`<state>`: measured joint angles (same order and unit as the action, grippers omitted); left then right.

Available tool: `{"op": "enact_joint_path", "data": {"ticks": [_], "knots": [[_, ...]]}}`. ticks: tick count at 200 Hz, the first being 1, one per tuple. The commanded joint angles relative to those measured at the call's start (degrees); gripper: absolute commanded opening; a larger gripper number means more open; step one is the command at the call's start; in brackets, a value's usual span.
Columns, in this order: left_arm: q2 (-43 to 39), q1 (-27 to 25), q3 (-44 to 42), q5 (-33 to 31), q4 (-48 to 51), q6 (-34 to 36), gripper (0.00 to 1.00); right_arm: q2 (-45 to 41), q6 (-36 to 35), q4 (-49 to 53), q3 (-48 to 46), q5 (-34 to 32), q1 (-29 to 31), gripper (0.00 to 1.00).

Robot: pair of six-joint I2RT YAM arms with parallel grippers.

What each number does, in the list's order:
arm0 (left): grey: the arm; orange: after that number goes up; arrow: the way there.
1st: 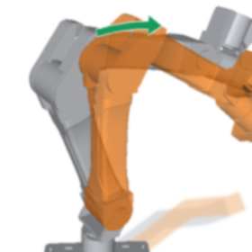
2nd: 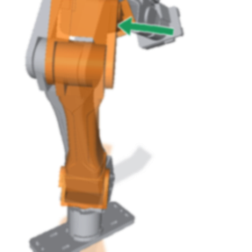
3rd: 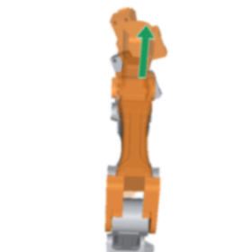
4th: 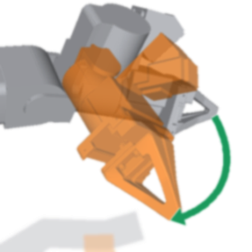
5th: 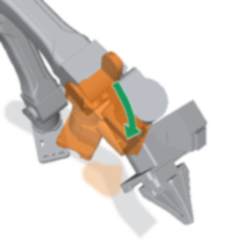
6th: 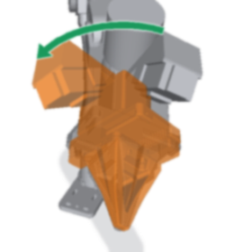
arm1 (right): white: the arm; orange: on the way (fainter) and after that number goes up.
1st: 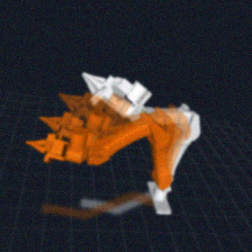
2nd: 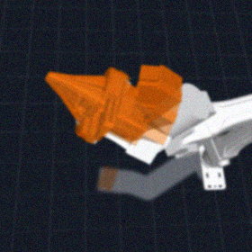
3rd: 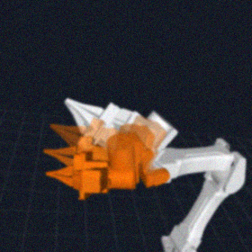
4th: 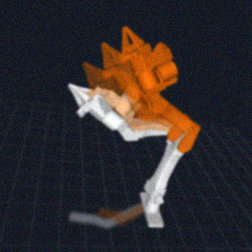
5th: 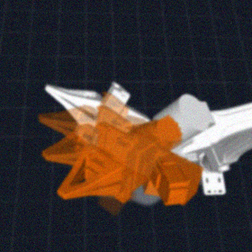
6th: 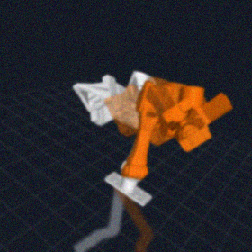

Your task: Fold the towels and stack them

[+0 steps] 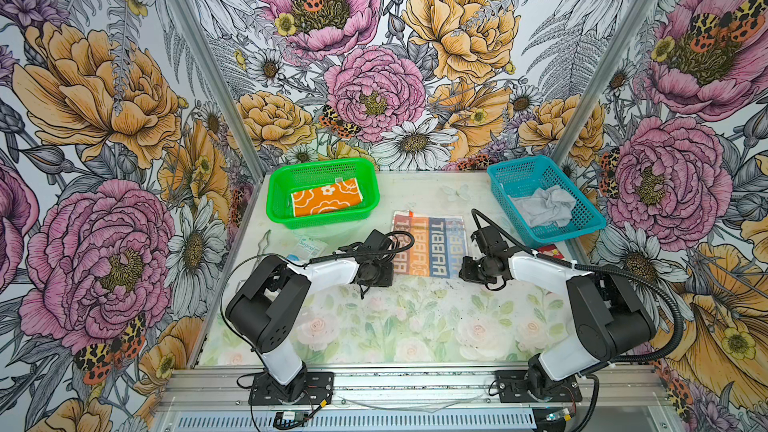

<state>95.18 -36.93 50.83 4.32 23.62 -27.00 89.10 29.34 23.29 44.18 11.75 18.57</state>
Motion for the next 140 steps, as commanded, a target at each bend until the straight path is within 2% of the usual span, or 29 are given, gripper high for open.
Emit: {"op": "enact_joint_path", "data": {"ticks": [1, 21, 51, 140], "knots": [[-3.36, 1.05, -2.55, 0.22, -0.73, -2.07, 0.33, -1.19, 1.42, 4.05, -2.56, -2.21, 0.28, 0.29], [-2.13, 3.29, -2.67, 3.64, -3.52, -2.16, 0.33, -1.96, 1.50, 4.08, -3.20, -2.23, 0.24, 0.29], [1.59, 3.96, -1.94, 9.36, -8.96, -3.26, 0.33, -2.12, 1.64, 4.06, -3.32, -1.82, 0.17, 0.29], [4.21, 4.99, -2.13, 11.09, -11.81, -5.03, 0.34, -1.89, 1.24, 4.06, -2.17, -0.95, 0.20, 0.29]]}}
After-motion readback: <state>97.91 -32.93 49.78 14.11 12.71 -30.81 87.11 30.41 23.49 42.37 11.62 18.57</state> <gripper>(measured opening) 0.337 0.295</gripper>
